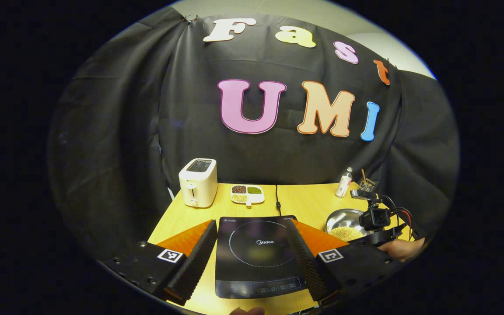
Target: First push the handle of the pot to place it horizontally, then grasp the pot with both hands and set it on the induction cooktop.
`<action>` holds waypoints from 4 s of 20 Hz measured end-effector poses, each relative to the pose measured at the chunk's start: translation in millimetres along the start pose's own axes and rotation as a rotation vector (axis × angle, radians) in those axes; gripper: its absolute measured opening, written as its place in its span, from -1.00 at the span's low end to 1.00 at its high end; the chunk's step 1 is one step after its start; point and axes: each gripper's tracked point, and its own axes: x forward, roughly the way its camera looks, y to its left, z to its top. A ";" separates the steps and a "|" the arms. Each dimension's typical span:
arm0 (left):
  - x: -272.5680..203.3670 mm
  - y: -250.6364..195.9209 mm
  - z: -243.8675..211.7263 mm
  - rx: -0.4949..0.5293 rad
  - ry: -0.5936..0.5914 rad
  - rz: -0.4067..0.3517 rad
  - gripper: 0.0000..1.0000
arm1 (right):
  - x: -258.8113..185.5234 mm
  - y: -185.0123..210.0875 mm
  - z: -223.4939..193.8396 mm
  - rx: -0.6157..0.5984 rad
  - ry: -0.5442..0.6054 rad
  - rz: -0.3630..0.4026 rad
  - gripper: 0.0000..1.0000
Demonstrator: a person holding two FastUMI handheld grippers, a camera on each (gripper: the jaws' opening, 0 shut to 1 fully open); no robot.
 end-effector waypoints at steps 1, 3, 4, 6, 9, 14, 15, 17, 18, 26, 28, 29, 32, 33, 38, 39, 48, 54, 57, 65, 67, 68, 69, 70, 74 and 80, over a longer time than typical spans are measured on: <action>-1.3 -0.5 1.3 0.005 -0.001 0.002 0.93 | 0.3 1.0 1.9 0.006 0.002 0.004 -0.95; -3.6 -2.6 2.6 0.016 -0.005 0.002 0.93 | -0.7 1.2 1.2 0.013 0.006 0.008 -1.00; -5.6 -4.2 3.6 0.022 -0.007 0.000 0.92 | -1.7 1.7 0.8 0.013 0.007 0.015 -1.00; -6.6 -10.5 5.5 0.029 -0.011 -0.010 0.92 | -8.9 2.4 1.1 0.009 0.000 0.035 -0.95; -4.3 -27.7 7.5 0.032 -0.012 -0.048 0.92 | -27.8 1.3 5.2 0.010 -0.028 0.088 -0.94; 8.0 -76.7 -3.2 0.027 0.028 -0.153 0.93 | -67.7 -22.3 25.3 0.032 -0.133 0.174 -0.87; 9.9 -88.4 -7.6 0.028 0.043 -0.177 0.93 | -74.1 -32.9 32.0 0.030 -0.162 0.178 -0.78; 17.5 -110.3 -18.9 0.031 0.078 -0.216 0.93 | -83.5 -58.9 49.2 0.013 -0.224 0.174 -0.57; 21.8 -121.0 -26.4 0.031 0.098 -0.232 0.93 | -86.7 -74.9 55.0 -0.008 -0.240 0.164 -0.46; 60.5 -192.7 -69.8 0.003 0.255 -0.230 0.95 | -81.9 -188.9 118.5 -0.211 -0.328 0.053 0.91; 74.2 -206.3 -81.7 -0.020 0.282 -0.210 0.95 | -70.4 -211.6 134.2 -0.218 -0.323 0.050 0.91; 81.2 -210.6 -88.8 -0.035 0.303 -0.193 0.95 | -62.9 -221.3 142.2 -0.220 -0.320 0.054 0.91; 105.6 -219.5 -100.5 -0.060 0.325 -0.141 0.96 | -38.7 -245.7 159.6 -0.226 -0.292 0.066 0.91; 112.9 -220.2 -106.5 -0.061 0.338 -0.121 0.95 | -30.5 -253.3 163.5 -0.227 -0.281 0.065 0.91; 135.5 -212.0 -156.1 -0.004 0.466 -0.051 0.94 | 3.3 -270.6 166.2 -0.230 -0.219 0.081 0.91; 136.7 -211.1 -167.6 -0.002 0.501 -0.047 0.94 | 9.4 -272.2 165.2 -0.237 -0.208 0.083 0.90; 175.4 -204.6 -198.4 -0.004 0.590 -0.034 0.67 | 45.2 -268.4 153.2 -0.229 -0.122 0.123 0.49; 176.9 -215.9 -218.7 0.021 0.665 -0.050 0.52 | 53.3 -266.8 150.1 -0.244 -0.102 0.140 0.42; 182.0 -216.0 -222.3 -0.017 0.673 -0.028 0.41 | 54.8 -267.4 149.2 -0.215 -0.090 0.156 0.24; 177.3 -218.5 -222.6 -0.060 0.737 -0.021 0.18 | 46.5 -270.4 149.5 -0.131 -0.076 0.153 -0.02; 176.0 -218.8 -208.4 -0.034 0.690 -0.034 0.17 | 33.8 -270.4 151.3 -0.124 -0.092 0.164 -0.02; 170.8 -218.6 -199.9 -0.019 0.678 -0.035 0.19 | 27.4 -267.8 151.4 -0.111 -0.090 0.173 -0.02; 165.4 -216.0 -193.8 -0.014 0.674 -0.030 0.16 | 20.7 -263.9 149.0 -0.103 -0.091 0.183 -0.02; 159.9 -210.9 -186.3 -0.012 0.663 -0.021 0.15 | 16.3 -257.4 148.0 -0.103 -0.095 0.195 0.08; 139.1 -177.5 -165.4 -0.006 0.641 0.022 0.18 | 2.2 -218.5 140.8 -0.109 -0.097 0.244 -0.02; 119.3 -109.9 -145.0 0.005 0.613 0.067 0.15 | -6.1 -146.4 124.4 -0.126 -0.083 0.291 0.08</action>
